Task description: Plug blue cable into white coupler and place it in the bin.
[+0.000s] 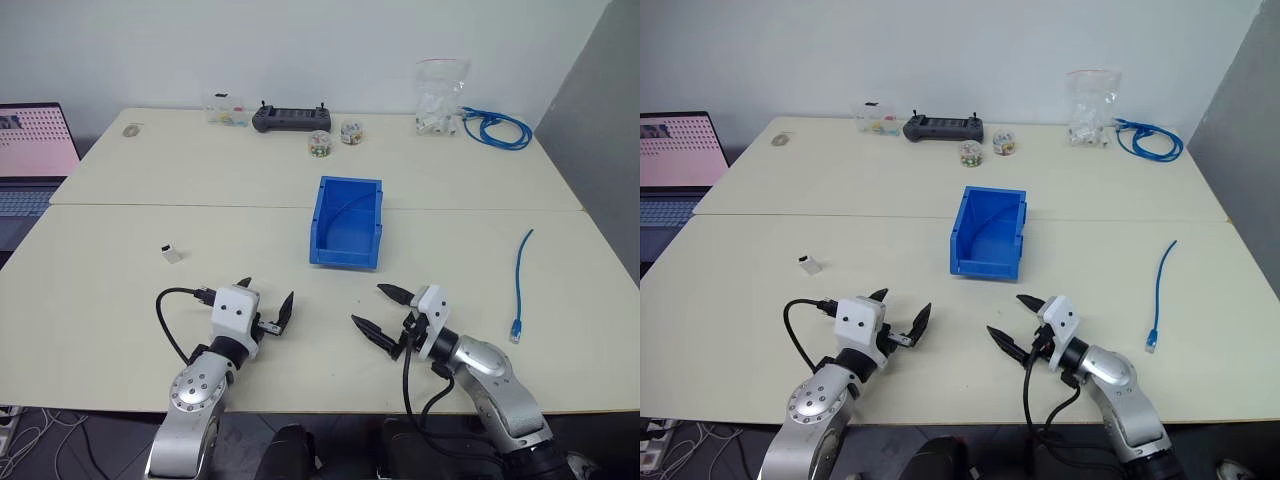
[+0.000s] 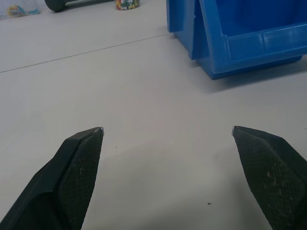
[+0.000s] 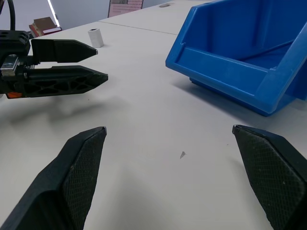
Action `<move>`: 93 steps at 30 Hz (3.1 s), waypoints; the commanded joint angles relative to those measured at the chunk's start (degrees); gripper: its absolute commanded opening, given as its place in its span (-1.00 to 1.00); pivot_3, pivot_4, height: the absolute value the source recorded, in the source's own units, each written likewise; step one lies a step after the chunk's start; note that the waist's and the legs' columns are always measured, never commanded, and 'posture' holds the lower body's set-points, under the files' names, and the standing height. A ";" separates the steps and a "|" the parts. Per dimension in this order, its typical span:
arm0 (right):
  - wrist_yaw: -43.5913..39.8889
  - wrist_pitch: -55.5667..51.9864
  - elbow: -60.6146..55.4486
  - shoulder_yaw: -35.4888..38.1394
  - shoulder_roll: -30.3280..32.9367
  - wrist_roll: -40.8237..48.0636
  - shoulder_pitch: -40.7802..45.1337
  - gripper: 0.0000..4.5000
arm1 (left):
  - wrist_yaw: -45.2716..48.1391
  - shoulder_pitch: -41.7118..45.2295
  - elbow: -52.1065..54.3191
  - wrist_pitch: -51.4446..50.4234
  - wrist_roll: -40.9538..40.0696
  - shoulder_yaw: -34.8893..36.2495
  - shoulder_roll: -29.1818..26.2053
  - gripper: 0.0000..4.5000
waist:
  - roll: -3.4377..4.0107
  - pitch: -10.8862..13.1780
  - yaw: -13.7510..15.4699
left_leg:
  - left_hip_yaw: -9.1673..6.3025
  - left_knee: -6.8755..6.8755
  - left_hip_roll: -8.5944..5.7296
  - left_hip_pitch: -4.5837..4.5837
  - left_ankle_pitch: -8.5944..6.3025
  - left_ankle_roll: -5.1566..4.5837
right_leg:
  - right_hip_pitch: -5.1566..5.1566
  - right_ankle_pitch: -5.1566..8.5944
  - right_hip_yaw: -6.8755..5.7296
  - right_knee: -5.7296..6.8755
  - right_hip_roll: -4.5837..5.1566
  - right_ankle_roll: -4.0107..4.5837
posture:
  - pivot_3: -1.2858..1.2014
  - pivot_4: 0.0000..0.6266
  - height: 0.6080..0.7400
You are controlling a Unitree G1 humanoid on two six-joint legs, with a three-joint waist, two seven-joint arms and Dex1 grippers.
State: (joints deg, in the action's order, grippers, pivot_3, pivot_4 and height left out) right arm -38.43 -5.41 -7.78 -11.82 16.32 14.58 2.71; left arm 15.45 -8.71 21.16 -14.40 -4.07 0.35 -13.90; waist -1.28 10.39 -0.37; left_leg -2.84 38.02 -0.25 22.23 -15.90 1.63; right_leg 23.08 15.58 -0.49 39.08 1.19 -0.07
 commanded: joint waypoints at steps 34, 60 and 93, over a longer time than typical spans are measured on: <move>2.78 -0.42 -2.69 2.90 0.34 1.11 0.01 0.99 | 15.39 -3.20 7.19 1.43 -11.47 -1.55 -6.40 1.00 | 0.01 0.00 0.00 | 0.00 0.00 0.00 -0.01 0.00 0.00 | 0.00 0.00 0.00 0.00 0.00 0.00 | 0.03 -0.52 1.00; -39.97 27.88 24.77 0.00 53.30 -19.63 23.95 0.99 | 31.70 20.56 8.13 -18.87 -21.12 -11.82 -18.08 1.00 | 0.10 0.09 -0.68 | 0.15 -0.01 0.02 -0.54 0.00 -0.03 | -0.56 0.04 0.05 -0.15 -0.02 0.02 | 0.03 -0.52 1.00; -51.61 37.64 37.97 -12.56 36.61 -26.25 40.11 -0.99 | 31.34 20.42 6.75 -16.97 -17.67 -12.51 -20.28 1.00 | -0.29 0.06 -2.49 | 0.18 -0.10 0.25 -1.57 -0.01 -0.01 | -1.46 0.13 0.13 -0.13 -0.13 0.19 | 0.03 -0.52 1.00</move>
State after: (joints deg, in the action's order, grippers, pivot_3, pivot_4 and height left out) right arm -87.05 35.49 33.81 -25.51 53.52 -15.25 43.64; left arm 46.47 11.81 27.07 -32.69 -22.09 -13.20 -33.64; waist -1.57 10.45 -2.86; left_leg -2.70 37.92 -0.01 20.69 -15.92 1.62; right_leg 21.63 15.71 -0.39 38.95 1.06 0.12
